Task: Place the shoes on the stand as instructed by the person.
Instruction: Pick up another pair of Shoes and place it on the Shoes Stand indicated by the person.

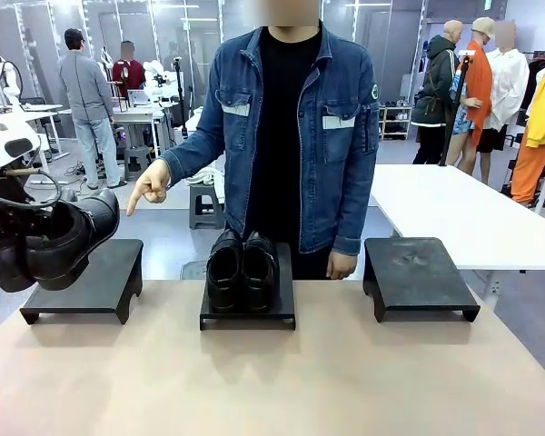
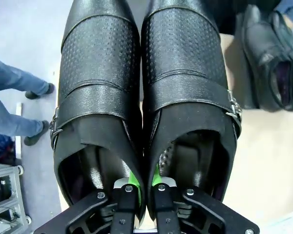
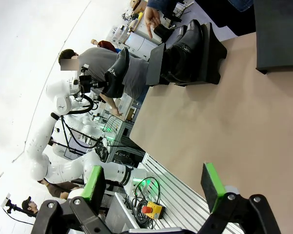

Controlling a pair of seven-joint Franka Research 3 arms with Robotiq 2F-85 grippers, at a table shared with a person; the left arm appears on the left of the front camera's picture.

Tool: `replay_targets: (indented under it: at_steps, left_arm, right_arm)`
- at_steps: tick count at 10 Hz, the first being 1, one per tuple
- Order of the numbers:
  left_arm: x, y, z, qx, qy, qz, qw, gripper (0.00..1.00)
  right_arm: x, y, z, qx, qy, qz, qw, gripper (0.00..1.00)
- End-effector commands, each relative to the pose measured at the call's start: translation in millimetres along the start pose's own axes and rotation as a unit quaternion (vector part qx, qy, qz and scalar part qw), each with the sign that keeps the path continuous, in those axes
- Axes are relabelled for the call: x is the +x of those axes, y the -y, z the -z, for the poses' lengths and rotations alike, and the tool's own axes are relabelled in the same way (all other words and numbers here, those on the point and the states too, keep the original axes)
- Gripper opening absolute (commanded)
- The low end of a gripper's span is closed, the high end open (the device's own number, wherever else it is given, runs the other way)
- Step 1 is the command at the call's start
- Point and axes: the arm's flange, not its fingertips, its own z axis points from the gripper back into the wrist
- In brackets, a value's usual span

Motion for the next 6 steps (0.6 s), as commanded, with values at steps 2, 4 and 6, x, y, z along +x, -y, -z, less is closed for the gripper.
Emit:
replay_targets:
  at_steps: [2,4,6]
  left_arm:
    - [43,-4,33,0.016,0.047,-0.007,0.999,0.07]
    - [65,-12,66,0.032,0.061,-0.005,0.998,0.07]
    - [80,-19,101,0.048,0.063,-0.018,0.997,0.07]
  right_arm:
    - [1,0,-1,0.005,0.003,-0.01,1.0,1.0]
    - [1,0,-1,0.005,0.003,-0.01,1.0,1.0]
    - [1,0,-1,0.005,0.003,-0.01,1.0,1.0]
